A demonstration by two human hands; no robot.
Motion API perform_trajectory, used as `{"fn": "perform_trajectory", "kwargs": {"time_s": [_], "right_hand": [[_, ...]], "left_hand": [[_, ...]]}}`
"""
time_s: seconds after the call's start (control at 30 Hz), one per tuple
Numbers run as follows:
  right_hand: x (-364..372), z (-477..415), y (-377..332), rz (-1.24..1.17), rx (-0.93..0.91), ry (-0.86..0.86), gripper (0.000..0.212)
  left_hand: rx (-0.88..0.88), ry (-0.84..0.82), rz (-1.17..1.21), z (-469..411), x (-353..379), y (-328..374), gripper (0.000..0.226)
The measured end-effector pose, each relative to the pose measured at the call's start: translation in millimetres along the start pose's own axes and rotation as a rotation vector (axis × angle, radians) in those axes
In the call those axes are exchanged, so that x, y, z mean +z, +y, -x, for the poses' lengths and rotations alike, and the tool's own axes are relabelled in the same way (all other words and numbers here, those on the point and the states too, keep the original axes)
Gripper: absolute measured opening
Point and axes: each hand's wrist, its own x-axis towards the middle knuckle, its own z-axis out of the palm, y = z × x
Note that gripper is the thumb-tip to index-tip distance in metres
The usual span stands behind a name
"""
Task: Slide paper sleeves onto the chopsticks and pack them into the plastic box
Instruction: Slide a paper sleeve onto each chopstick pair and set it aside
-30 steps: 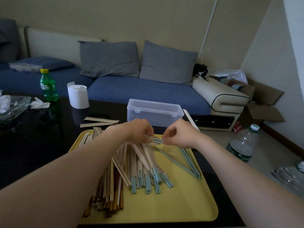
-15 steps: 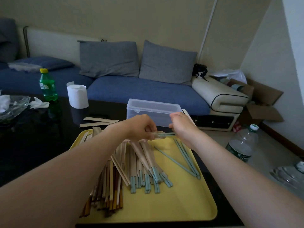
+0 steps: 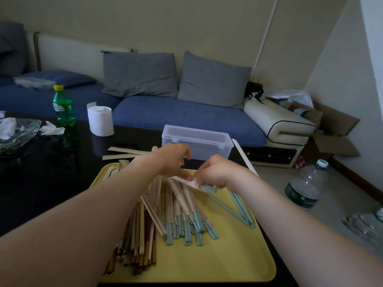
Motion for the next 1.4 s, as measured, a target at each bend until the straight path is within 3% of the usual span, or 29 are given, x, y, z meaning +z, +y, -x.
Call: {"fn": "perform_trajectory", "kwargs": {"time_s": [0.17,0.23,0.3,0.43,0.57,0.77,0.93,1.2,1.4], "right_hand": [[4.4,7.6,-15.4,-0.086,0.109,-0.33,0.031],[10.0,9.4,-25.1,-0.016,0.151,-0.379,0.03],[14.3,9.2,-34.4,0.095,0.162,-0.302,0.028],[21.8,-2.0,-43.0,0.252,0.037,0.006,0.019],[33.8,-17.1,-49.0,0.359,-0.05,0.191,0.002],[47.4,-42.9,-60.2,0.412,-0.136,0.309,0.024],[54.8,-57.9,-64.5,0.39,-0.155,0.345,0.027],[56.8,-64.3,-65.1,0.356,-0.164,0.391,0.03],[48.3,-59.1,-58.6,0.346,-0.129,0.394,0.027]], "left_hand": [[-0.242,0.1,0.038,0.7,-5.0,-29.5,0.03],[-0.354,0.117,-0.064,5.0,-7.2,-40.9,0.024],[-0.45,0.106,-0.173,9.1,-9.7,-49.7,0.031],[-0.581,0.061,-0.166,4.1,-11.9,-63.3,0.036],[-0.587,-0.022,-0.195,-2.9,-6.9,-68.1,0.043],[-0.552,-0.034,-0.134,-22.7,3.2,-87.6,0.055],[-0.566,-0.005,-0.201,-26.8,4.0,-102.8,0.061],[-0.462,0.079,-0.19,-36.6,4.3,-105.3,0.023],[-0.357,0.171,-0.238,-32.9,4.2,-89.2,0.027]]}}
